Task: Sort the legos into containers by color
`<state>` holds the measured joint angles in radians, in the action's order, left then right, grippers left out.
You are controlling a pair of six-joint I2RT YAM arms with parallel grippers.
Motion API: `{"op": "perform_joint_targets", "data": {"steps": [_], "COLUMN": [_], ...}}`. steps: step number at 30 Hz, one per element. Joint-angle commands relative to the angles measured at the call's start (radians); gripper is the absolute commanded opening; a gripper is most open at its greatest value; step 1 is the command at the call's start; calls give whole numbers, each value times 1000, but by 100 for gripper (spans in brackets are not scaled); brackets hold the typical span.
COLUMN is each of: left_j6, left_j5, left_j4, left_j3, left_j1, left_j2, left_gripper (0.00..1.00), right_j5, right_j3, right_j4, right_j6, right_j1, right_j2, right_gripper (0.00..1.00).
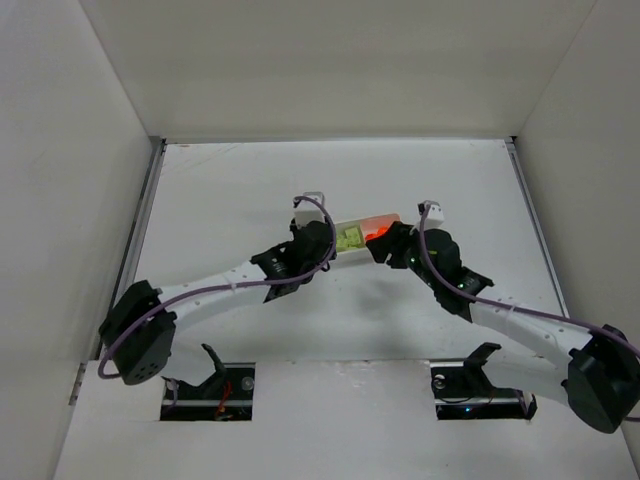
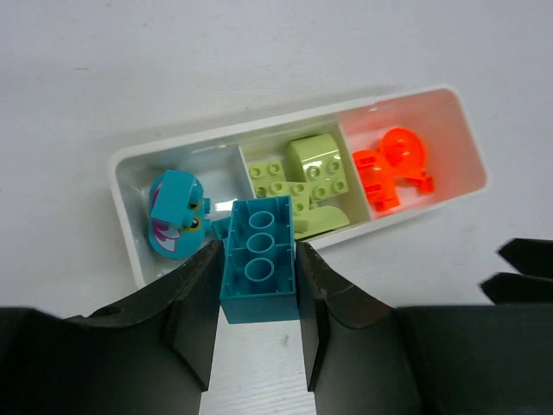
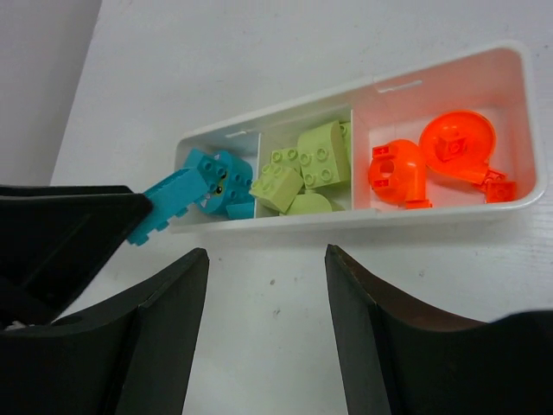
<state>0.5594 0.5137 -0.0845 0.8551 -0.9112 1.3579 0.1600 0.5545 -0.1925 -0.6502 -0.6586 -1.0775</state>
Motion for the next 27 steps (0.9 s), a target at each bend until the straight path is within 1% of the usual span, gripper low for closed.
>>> {"op": "perform_joint_targets", "data": {"steps": [1, 5, 12, 19, 23, 25, 27], "left_j6": [-111, -148, -184, -188, -188, -187, -179], "left_j5": [189, 269, 261, 243, 209, 203, 197], "left_j4": [78, 98, 129, 112, 80, 60, 42], "left_j3": [105, 166, 262, 277, 269, 260, 248], "left_j1": [-38, -51, -21, 5, 16, 24, 31], "left_j2": [59, 153, 294, 334, 351, 357, 354], "left_gripper": [12, 12, 12, 12, 13, 15, 19], "right_j5": [-25, -46, -59, -68, -68, -68, -66], "right_j3": [-25, -53, -77, -85, -87, -88, -91], "right_j4": [-56, -82, -94, -108, -113, -117, -122], "right_j6": [14, 3, -3, -6, -8, -9, -11], "right_j1": [15, 18, 21, 21, 21, 21, 21], "right_j2": [45, 73, 111, 108, 105, 103, 97], "right_gripper": [63, 63, 63, 63, 63, 63, 63]}}
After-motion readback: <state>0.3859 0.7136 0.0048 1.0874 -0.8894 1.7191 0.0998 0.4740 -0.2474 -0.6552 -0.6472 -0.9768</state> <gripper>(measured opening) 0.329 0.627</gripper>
